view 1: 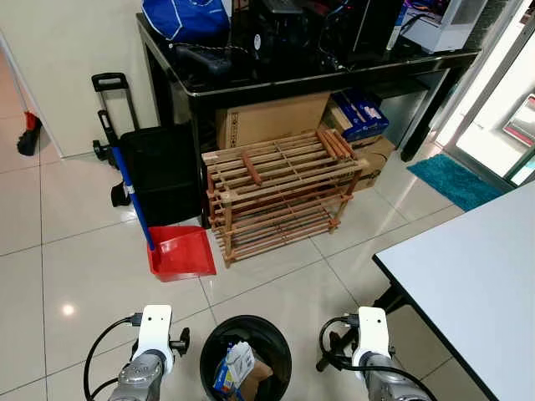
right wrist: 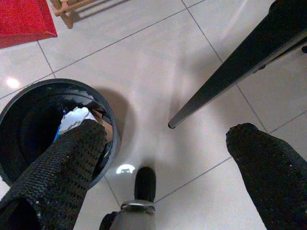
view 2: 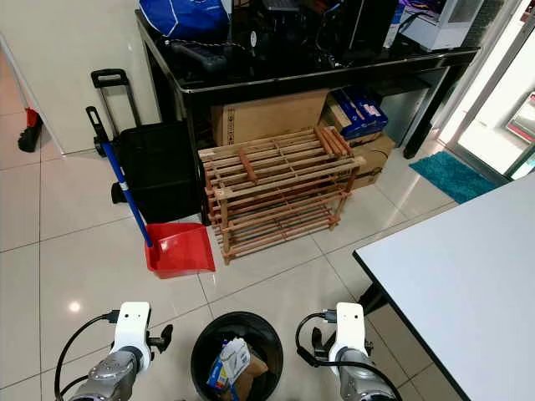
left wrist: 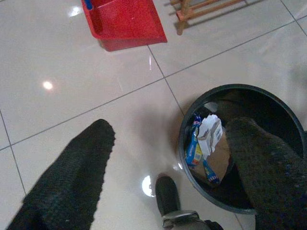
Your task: Picking trash to rubbish bin
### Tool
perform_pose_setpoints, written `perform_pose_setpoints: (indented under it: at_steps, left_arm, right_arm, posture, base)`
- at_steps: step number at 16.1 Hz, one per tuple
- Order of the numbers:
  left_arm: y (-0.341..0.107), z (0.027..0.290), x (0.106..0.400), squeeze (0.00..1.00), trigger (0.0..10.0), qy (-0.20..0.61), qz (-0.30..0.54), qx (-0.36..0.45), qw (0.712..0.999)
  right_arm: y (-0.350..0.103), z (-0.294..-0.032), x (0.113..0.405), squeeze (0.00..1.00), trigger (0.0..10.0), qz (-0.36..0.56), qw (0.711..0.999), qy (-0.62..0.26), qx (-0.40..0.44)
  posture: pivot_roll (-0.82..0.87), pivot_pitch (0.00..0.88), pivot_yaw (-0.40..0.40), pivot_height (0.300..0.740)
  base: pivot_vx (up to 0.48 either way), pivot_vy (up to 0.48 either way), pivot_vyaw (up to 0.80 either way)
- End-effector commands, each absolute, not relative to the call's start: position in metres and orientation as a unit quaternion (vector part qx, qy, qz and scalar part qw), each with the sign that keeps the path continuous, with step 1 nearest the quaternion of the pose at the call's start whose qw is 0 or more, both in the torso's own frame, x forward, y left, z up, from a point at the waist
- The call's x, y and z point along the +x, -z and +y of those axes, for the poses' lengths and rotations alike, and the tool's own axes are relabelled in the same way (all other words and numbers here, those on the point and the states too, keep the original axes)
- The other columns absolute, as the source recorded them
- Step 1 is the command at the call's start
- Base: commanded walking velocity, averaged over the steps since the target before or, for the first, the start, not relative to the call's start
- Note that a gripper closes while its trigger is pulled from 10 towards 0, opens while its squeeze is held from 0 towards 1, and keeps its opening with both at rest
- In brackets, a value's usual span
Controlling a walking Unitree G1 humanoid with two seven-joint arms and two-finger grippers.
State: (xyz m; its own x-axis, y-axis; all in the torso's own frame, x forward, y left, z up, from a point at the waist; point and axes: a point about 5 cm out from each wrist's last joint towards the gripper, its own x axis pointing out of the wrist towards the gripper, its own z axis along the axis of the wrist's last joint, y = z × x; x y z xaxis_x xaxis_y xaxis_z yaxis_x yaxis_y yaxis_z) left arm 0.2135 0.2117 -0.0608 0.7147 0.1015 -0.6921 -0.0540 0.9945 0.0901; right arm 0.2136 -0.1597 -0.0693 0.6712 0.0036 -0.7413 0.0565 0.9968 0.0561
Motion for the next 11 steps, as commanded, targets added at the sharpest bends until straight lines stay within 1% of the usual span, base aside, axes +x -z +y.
perform_pose_setpoints:
  at_steps: [1, 11]
  left_arm:
    - [0.0602, 0.2106, 0.2156, 1.0, 10.0, -0.046, 0.377, 0.025, 0.925]
    - [0.0597, 0.2182, 0.2136, 1.0, 10.0, -0.076, 0.373, 0.011, 0.924]
  right_arm:
    - [0.0701, -0.1613, 0.2128, 0.0, 10.0, 0.411, 0.911, 0.012, 0.029]
    - [0.0686, -0.1626, 0.2152, 0.0, 10.0, 0.409, 0.911, 0.015, 0.041]
  posture:
    - [0.0, 0.0, -0.071, 0.74]
    - [0.0, 0.0, -0.073, 0.74]
  base:
    - [0.0, 0.0, 0.0]
    - [0.0, 0.0, 0.0]
